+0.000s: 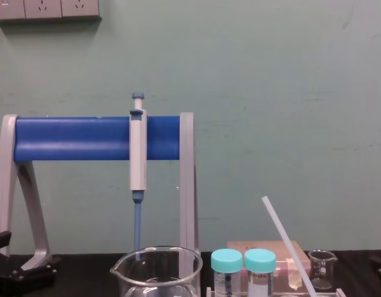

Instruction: Pick up the stirring rod with one hand, then place it down.

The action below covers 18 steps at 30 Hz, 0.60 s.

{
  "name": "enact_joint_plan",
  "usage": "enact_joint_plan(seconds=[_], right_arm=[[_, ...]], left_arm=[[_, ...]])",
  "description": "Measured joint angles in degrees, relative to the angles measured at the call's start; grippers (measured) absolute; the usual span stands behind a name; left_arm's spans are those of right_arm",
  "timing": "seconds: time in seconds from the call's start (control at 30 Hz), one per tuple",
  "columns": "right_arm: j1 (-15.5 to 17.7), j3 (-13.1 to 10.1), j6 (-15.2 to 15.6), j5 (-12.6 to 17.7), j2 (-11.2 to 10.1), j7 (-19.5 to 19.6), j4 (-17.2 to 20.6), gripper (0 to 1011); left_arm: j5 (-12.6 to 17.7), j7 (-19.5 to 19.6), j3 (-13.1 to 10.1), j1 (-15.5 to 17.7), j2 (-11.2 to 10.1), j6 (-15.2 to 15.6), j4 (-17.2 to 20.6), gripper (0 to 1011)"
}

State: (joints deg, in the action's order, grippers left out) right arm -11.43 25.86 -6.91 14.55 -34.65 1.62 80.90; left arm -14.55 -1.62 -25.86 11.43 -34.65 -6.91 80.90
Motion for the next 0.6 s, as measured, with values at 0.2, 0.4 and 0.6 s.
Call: enact_joint_plan(seconds=[0.2,0.4,0.6], right_arm=[[0.0,0.0,0.0,0.0,0.0,0.0,0.0,1003],[0.0,0.0,0.0,0.0,0.0,0.0,0.0,1003],[0.0,0.0,0.0,0.0,0.0,0.0,0.0,1003]], left_arm=[[0.0,0.0,0.0,0.0,0.0,0.0,0.0,1000],[0.0,0.0,0.0,0.0,0.0,0.0,0.0,1000],[0.0,0.0,0.0,0.0,0.0,0.0,0.0,1000]])
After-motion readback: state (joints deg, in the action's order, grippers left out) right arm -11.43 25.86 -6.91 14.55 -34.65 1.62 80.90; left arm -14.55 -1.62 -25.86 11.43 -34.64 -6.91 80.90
